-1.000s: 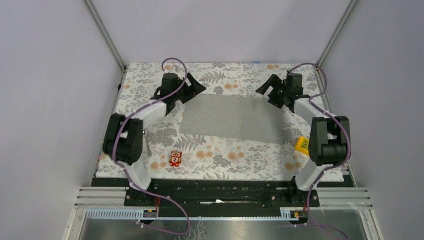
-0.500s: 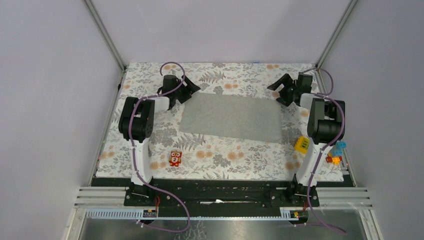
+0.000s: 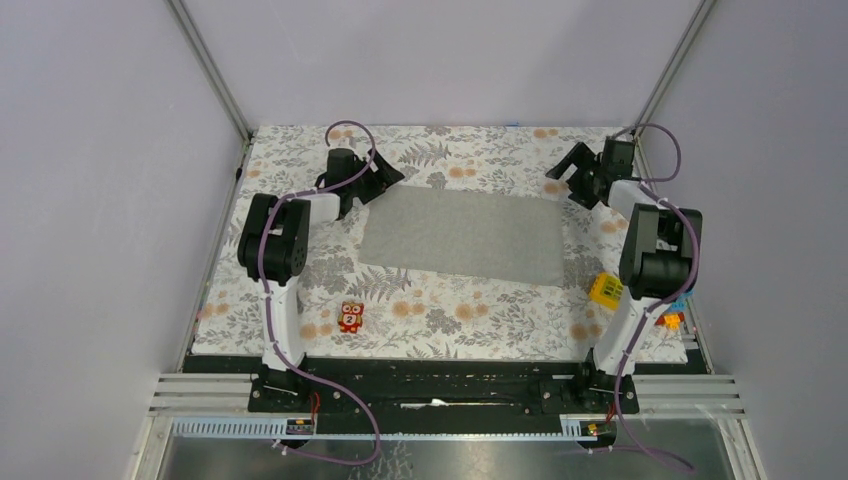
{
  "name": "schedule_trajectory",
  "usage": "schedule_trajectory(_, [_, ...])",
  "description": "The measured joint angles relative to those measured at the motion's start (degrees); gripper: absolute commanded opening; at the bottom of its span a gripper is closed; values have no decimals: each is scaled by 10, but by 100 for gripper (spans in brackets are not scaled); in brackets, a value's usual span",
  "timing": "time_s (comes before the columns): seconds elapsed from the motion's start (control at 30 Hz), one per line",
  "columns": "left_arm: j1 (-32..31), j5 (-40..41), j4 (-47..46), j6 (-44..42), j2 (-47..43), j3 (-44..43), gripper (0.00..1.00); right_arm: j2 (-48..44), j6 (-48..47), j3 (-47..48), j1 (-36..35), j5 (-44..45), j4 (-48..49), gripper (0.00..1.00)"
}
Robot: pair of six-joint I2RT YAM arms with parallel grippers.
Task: Fold the napkin into a case and place the utensils inside
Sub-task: Smooth out the rectangle-folded napkin at the center of the board.
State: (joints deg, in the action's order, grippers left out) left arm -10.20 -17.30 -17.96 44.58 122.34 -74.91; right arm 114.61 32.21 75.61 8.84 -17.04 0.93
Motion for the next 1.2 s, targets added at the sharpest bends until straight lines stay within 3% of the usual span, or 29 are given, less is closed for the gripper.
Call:
schedule_trajectory(0.2, [-3,-47,-72,24,-6,16,83,-68,7,-36,-39,-78,57,100])
schedule_trajectory(0.43, [0,-51,-95,50,10,14,82,-1,33,-39,-48,-125,91,100])
schedule_trajectory(0.67, [9,-11,-20,47,37,-33,82,38,38,-23,-28,-80,72,100])
schedule_trajectory(0.9, [12,-14,-11,31,37,-37,84,34,21,0,-26,16,29,100])
schedule_trajectory(1.2, [1,-38,-21,-30,-10,-7,89,-56,-38,-34,-65,52,0,100])
